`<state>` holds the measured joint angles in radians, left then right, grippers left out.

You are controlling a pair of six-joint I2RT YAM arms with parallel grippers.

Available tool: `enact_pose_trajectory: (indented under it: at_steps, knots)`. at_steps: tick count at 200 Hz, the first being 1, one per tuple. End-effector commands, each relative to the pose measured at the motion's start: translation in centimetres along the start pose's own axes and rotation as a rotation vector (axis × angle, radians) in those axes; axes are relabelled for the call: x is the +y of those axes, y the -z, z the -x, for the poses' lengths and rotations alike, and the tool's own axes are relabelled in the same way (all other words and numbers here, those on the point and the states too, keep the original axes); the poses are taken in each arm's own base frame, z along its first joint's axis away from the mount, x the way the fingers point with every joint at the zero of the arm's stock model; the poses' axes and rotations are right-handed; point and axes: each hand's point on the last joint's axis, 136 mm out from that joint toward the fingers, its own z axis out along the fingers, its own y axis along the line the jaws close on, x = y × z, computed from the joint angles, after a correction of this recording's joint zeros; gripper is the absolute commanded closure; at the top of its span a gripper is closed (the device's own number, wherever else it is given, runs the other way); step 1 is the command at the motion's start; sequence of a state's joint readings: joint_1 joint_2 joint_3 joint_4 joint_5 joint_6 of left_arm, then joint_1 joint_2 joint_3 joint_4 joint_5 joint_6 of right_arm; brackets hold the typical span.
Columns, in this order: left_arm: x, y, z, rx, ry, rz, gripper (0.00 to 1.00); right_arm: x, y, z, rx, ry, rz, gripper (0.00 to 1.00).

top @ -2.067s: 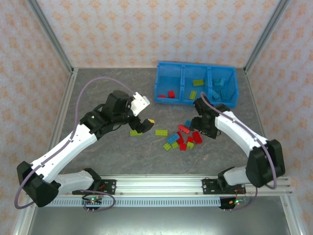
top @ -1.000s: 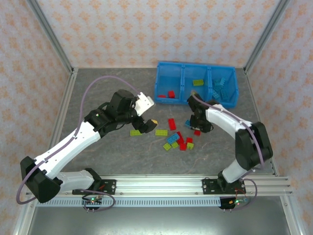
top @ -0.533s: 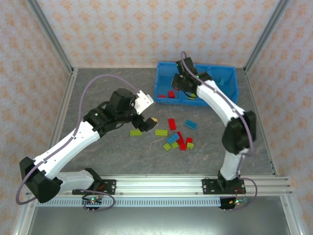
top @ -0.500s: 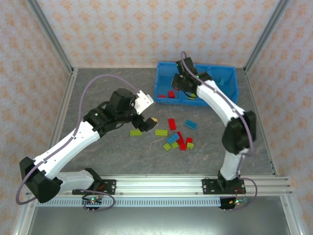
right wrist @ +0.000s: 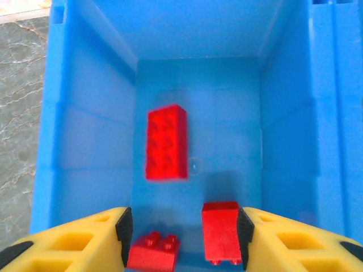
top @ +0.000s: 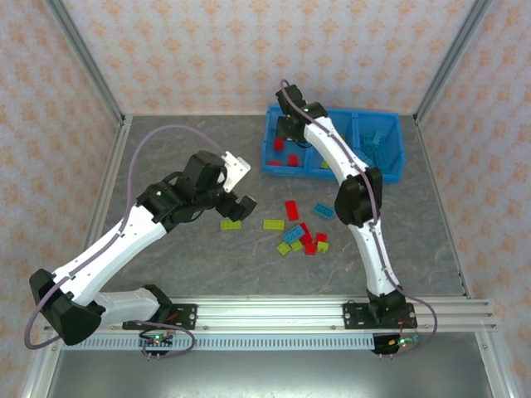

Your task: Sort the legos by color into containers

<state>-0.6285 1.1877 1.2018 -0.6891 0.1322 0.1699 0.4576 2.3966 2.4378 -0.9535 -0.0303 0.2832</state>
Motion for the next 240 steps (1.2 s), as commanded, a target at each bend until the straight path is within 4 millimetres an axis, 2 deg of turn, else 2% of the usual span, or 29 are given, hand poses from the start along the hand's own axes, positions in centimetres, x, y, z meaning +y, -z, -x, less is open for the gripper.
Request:
enact_pose_trajectory:
  at_steps: [1, 14, 34, 50, 69, 99, 124, 199, 240]
  knots:
    - [1.5, 0.6, -3.4, 0.118, 0.014, 0.097, 0.0, -0.8, 6.4, -0.3, 0.017, -0.02, 0.034, 0.45]
    - [2.6, 0.4, -4.4, 0.156, 0.077, 0.17, 0.0, -1.1, 8.2, -1.6, 0.037, -0.045, 0.05, 0.44]
    - [4.5, -0.6, -6.4, 0.234, 0.304, 0.26, 0.01, -2.1, 10.8, -3.3, 0.031, -0.096, 0.059, 0.43]
    - [4.7, -2.6, -8.7, 0.339, 0.513, 0.24, 0.01, -3.5, 12.2, -4.5, 0.024, -0.153, 0.042, 0.4]
    - [4.2, -5.8, -11.7, 0.47, 0.646, 0.226, 0.01, -4.3, 12.7, -6.1, 0.05, -0.167, 0.031, 0.37]
    - [3.1, -10.1, -13.3, 0.561, 0.654, 0.174, 0.0, -5.5, 13.2, -7.4, 0.096, -0.147, -0.019, 0.31]
    - [2.0, -12.2, -14.8, 0.653, 0.672, 0.133, 0.0, -5.9, 14.1, -7.2, 0.089, -0.126, -0.034, 0.26]
    - [1.1, -15.4, -18.6, 0.703, 0.758, 0.124, 0.0, -6.1, 15.3, -7.8, 0.107, -0.11, -0.046, 0.24]
    - [1.1, -16.0, -19.7, 0.731, 0.749, 0.136, 0.13, -6.7, 16.0, -8.7, 0.106, -0.115, -0.054, 0.23]
